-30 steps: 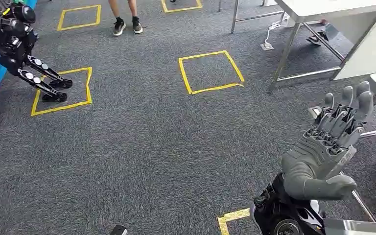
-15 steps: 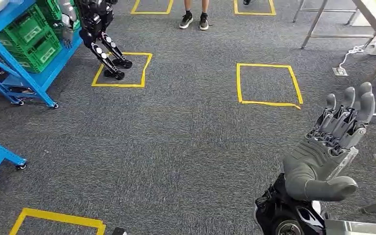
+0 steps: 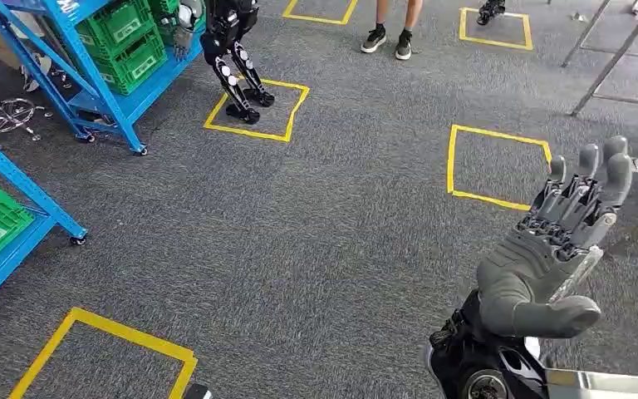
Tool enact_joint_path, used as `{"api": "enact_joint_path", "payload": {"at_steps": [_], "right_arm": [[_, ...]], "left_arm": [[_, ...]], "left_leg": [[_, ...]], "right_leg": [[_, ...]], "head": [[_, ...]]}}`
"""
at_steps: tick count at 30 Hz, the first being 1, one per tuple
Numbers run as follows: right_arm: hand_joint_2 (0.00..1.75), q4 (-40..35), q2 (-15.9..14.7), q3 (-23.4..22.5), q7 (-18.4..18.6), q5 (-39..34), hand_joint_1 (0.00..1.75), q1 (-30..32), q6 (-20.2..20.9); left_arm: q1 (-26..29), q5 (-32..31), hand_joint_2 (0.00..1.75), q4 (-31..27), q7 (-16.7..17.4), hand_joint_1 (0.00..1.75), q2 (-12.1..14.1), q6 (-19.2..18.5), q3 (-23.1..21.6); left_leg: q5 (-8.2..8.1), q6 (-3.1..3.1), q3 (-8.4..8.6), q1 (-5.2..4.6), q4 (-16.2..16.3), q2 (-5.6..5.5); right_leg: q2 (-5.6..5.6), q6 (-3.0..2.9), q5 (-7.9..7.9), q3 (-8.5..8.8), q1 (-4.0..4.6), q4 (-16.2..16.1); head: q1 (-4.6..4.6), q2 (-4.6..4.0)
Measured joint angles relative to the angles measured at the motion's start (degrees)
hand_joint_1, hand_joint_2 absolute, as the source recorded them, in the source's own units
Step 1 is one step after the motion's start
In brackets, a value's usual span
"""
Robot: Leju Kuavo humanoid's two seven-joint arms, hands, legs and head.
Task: Take the parts from the cabinet and place them on the table.
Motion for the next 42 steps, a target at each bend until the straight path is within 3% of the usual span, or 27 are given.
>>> {"api": "enact_joint_path", "payload": {"at_steps": [2,3,4,5,7,8,9,13,14,15,16,18,19,20,22,23,24,28,29,30,31,33,34,36,38,39,42], "right_arm": [[0.0,0.0,-0.3,0.0,0.0,0.1,0.0,0.4,0.0],[0.0,0.0,-0.4,0.0,0.0,0.2,0.0,0.6,0.0],[0.0,0.0,-0.5,0.0,0.0,0.2,0.0,0.7,0.0],[0.0,0.0,-0.6,0.0,0.0,0.2,0.0,0.7,0.0],[0.0,0.0,-0.6,0.0,0.0,0.3,0.0,0.7,0.0],[0.0,0.0,-0.7,0.0,0.0,0.3,0.0,0.7,0.0],[0.0,0.0,-0.8,0.0,0.0,0.4,0.0,0.8,0.0],[0.0,0.0,-1.0,-0.1,0.0,0.6,0.0,0.9,0.0],[0.0,-0.1,-1.0,-0.1,0.0,0.7,0.0,0.9,0.0],[0.0,-0.2,-0.9,-0.1,0.0,0.8,0.0,1.1,0.0],[0.0,-0.2,-1.0,-0.1,0.0,0.9,0.0,1.2,0.0],[0.0,-0.2,-1.0,-0.1,0.0,0.9,0.0,1.5,0.0],[0.0,-0.2,-1.0,-0.1,0.0,0.9,0.0,1.5,0.0],[0.0,-0.2,-1.0,-0.1,0.0,0.9,0.0,1.5,0.0],[0.0,-0.2,-1.0,-0.1,0.0,0.8,0.0,1.4,0.0],[0.0,-0.2,-1.0,0.0,0.0,0.7,0.0,1.3,0.0],[0.0,-0.2,-1.0,0.0,0.0,0.7,0.0,1.3,0.0],[0.0,-0.2,-1.0,0.0,0.0,0.4,0.0,1.1,0.0],[0.0,-0.4,-1.0,0.0,0.0,0.4,0.0,1.0,0.0],[0.0,-0.4,-1.0,0.1,0.0,0.4,0.0,0.9,0.0],[0.0,-0.4,-1.1,0.1,0.0,0.4,0.0,1.0,0.0],[0.0,-0.4,-1.2,0.1,0.0,0.4,0.0,1.3,0.0],[0.0,-0.4,-1.3,0.2,0.0,0.5,0.0,1.3,0.0],[0.0,-0.4,-1.3,0.0,0.0,0.9,0.0,1.4,0.0],[0.0,-0.4,-1.3,0.0,0.0,1.3,0.0,1.5,0.0],[0.0,-0.4,-1.2,-0.1,0.0,1.4,0.0,1.6,0.0],[0.0,-0.5,-0.9,-0.4,0.0,1.2,0.0,1.9,0.0]], "left_arm": [[-0.1,0.0,0.0,0.0,0.0,0.0,-0.3,0.0,0.0],[0.0,-0.1,0.0,0.0,0.0,0.0,-0.4,0.0,0.0],[0.2,-0.1,0.0,0.0,0.0,0.0,-0.4,0.0,0.0],[0.2,-0.2,0.0,0.0,0.0,0.0,-0.4,0.0,0.0],[0.2,-0.3,0.0,0.0,0.0,0.0,-0.5,-0.2,0.0],[0.2,-0.4,0.0,0.0,0.0,0.0,-0.5,-0.3,0.0],[0.1,-0.5,0.0,0.0,0.0,0.0,-0.5,-0.4,0.0],[0.5,-0.7,0.0,0.0,0.0,0.0,-0.5,-0.6,0.0],[0.5,-0.7,0.0,0.0,0.0,0.0,-0.4,-0.6,0.0],[0.4,-0.7,0.0,0.0,-0.1,0.0,-0.5,-0.6,0.0],[0.2,-0.7,0.0,0.0,-0.1,0.0,-0.4,-0.6,0.0],[0.1,-0.7,0.0,0.0,-0.2,0.0,-0.4,-0.6,0.0],[0.2,-0.7,0.0,0.0,-0.2,0.0,-0.4,-0.6,0.0],[0.3,-0.7,0.0,0.0,-0.2,0.0,-0.4,-0.6,0.0],[0.3,-0.8,0.0,0.0,-0.2,0.0,-0.3,-0.6,0.0],[0.2,-0.9,0.0,0.0,-0.2,0.0,-0.3,-0.6,0.0],[0.1,-0.9,0.0,0.0,-0.2,0.0,-0.3,-0.6,0.0],[0.2,-1.0,0.0,0.0,-0.4,0.0,-0.1,-0.6,0.0],[0.3,-1.0,0.0,0.0,-0.4,0.0,-0.1,-0.6,0.0],[0.1,-1.0,0.0,0.0,-0.5,0.0,-0.1,-0.6,0.0],[0.0,-1.1,0.0,0.0,-0.5,0.0,-0.1,-0.6,0.0],[0.0,-1.1,0.0,0.0,-0.5,0.0,-0.2,-0.6,0.0],[0.2,-1.1,0.0,0.0,-0.5,0.0,-0.2,-0.6,0.0],[0.2,-1.3,0.0,0.0,-0.4,0.0,-0.2,-0.6,0.0],[0.2,-1.4,0.0,0.0,0.0,0.0,-0.2,-0.6,0.0],[0.2,-1.6,0.0,0.0,0.1,0.0,-0.2,-0.6,0.0],[0.2,-1.8,0.0,0.0,0.4,0.0,0.0,-0.6,0.0]], "left_leg": [[-0.02,0.24,-0.11,0.04,0.0,-1.6],[-0.02,0.24,-0.13,0.02,0.0,-2.37],[-0.02,0.23,-0.1,0.02,0.1,-3.32],[-0.03,0.22,-0.02,0.05,0.1,-4.15],[-0.18,-0.03,0.21,0.24,0.2,-5.95],[-0.38,-0.36,0.08,0.33,0.5,-6.67],[-0.57,-0.78,-0.42,0.03,1.0,-7.36],[-0.08,-2.01,-1.17,0.62,0.6,-9.67],[-0.58,-2.14,-1.56,0.52,1.1,-8.07],[-2.14,-2.39,-2.6,0.22,3.4,-4.54],[-4.32,-2.59,-4.8,0.32,7.7,-2.3],[-7.86,-2.76,-9.66,0.43,17.2,-0.88],[-7.85,-2.79,-10.67,0.44,19.0,-0.86],[-6.54,-2.76,-10.21,0.45,17.8,-0.83],[-1.84,-2.57,-5.47,0.41,8.7,-0.03],[0.26,-2.25,-2.08,0.19,2.8,2.04],[-0.63,-2.08,-0.91,-0.57,0.5,4.68],[-0.29,-0.89,-0.88,-0.82,0.3,1.64],[0.19,-0.49,-0.08,0.0,-0.3,0.98],[0.32,-0.18,0.0,0.11,-0.4,0.37],[0.37,-0.05,-0.02,0.22,-0.4,-0.33],[0.34,0.08,-0.11,0.23,-0.4,-1.97],[0.34,0.09,-0.09,0.23,-0.4,-2.71],[0.32,0.04,0.05,0.31,-0.3,-4.47],[0.08,-0.39,0.26,0.55,0.0,-6.18],[-0.11,-0.78,0.04,0.52,0.3,-6.81],[0.05,-1.88,-0.79,0.66,0.4,-8.29]], "right_leg": [[1.92,0.19,-4.14,-4.86,0.02,9.6],[2.13,0.23,-5.13,-7.0,0.03,13.4],[2.18,0.19,-4.53,-8.07,0.03,14.5],[2.23,0.05,-2.7,-7.49,0.01,12.6],[3.17,-0.15,2.93,-3.26,-0.11,2.5],[5.95,-0.07,4.83,-1.19,-0.42,-2.5],[8.02,-0.09,3.89,-0.83,-0.69,-3.6],[5.56,-1.25,4.36,-0.59,-0.35,-3.7],[4.64,-1.49,4.43,-0.33,-0.42,-3.9],[3.88,-1.99,4.29,-0.19,-0.4,-4.0],[3.03,-2.18,4.21,-0.19,-0.25,-4.0],[1.17,-2.42,4.02,-0.2,-0.07,-4.0],[0.39,-2.45,3.97,-0.17,-0.07,-4.0],[-0.37,-2.44,3.87,-0.11,-0.08,-4.0],[-1.67,-2.22,3.64,0.23,-0.08,-4.0],[-2.27,-2.01,3.45,0.59,-0.06,-4.0],[-2.69,-1.66,3.18,0.76,0.29,-3.9],[-4.91,-0.52,2.91,1.65,0.27,-4.4],[-4.14,-0.15,2.34,1.64,-0.01,-4.1],[-1.07,-0.02,1.21,1.0,0.01,-2.2],[0.77,0.08,-0.75,-0.85,0.0,1.6],[2.03,0.33,-4.63,-6.09,0.02,11.6],[2.13,0.39,-4.85,-7.75,0.02,14.2],[2.19,0.17,-1.41,-6.92,-0.04,10.7],[3.9,0.13,4.16,-2.23,-0.34,0.1],[7.0,0.11,4.24,-0.77,-0.7,-3.2],[5.93,-1.09,4.25,-0.78,-0.13,-3.4]], "head": [[0.4,0.0],[0.48,0.0],[0.44,0.0],[0.53,0.0],[0.53,0.0],[0.59,0.0],[0.61,0.0],[0.5,0.0],[0.51,0.0],[-0.13,0.0],[-0.31,0.0],[-0.28,0.0],[-0.33,0.0],[-0.33,0.0],[-0.33,0.0],[-0.35,0.0],[-0.26,0.0],[-0.28,0.0],[-0.15,0.0],[0.07,0.0],[0.29,0.0],[0.59,0.0],[0.57,0.0],[0.61,0.0],[0.66,0.0],[0.66,0.0],[0.51,0.0]]}}
